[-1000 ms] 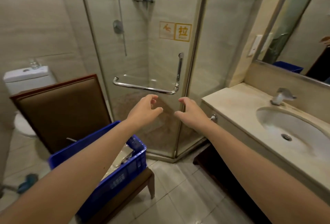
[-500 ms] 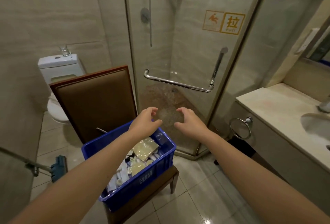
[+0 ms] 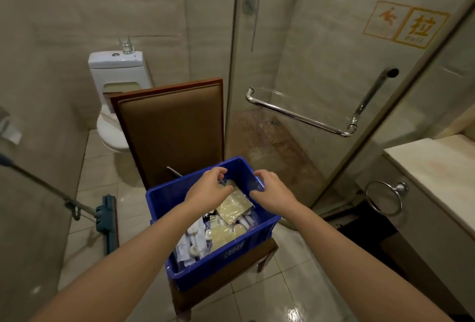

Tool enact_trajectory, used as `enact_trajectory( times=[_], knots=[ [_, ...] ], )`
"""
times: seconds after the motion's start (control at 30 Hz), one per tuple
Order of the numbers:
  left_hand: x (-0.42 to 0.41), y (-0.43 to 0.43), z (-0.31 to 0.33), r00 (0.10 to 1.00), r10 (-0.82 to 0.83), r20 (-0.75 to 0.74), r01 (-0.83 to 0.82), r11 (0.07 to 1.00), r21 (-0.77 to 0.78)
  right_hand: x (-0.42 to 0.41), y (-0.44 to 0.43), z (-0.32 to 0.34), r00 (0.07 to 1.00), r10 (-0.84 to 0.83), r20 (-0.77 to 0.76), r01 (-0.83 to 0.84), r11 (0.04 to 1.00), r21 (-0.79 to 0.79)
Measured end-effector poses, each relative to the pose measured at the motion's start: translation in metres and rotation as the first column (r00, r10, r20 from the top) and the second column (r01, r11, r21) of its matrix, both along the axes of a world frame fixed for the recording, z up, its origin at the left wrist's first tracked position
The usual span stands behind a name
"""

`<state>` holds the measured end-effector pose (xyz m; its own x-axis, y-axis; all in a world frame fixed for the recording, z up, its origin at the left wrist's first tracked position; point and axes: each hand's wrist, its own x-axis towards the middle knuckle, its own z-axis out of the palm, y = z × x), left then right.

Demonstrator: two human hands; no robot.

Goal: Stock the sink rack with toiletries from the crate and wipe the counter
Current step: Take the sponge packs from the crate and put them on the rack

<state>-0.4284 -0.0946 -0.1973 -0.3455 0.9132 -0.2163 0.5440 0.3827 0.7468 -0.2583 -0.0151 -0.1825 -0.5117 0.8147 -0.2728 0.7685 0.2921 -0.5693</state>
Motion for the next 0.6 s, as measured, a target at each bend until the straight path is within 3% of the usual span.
enact_trajectory(
  times=[0.6],
  knots=[
    [-0.025,0.030,-0.110,0.965,0.223,0.138,-0.183,0.949,-0.257,-0.042,0.074,-0.113,0.985,0.141,0.101,-0.109,0.955,-0.274]
  ],
)
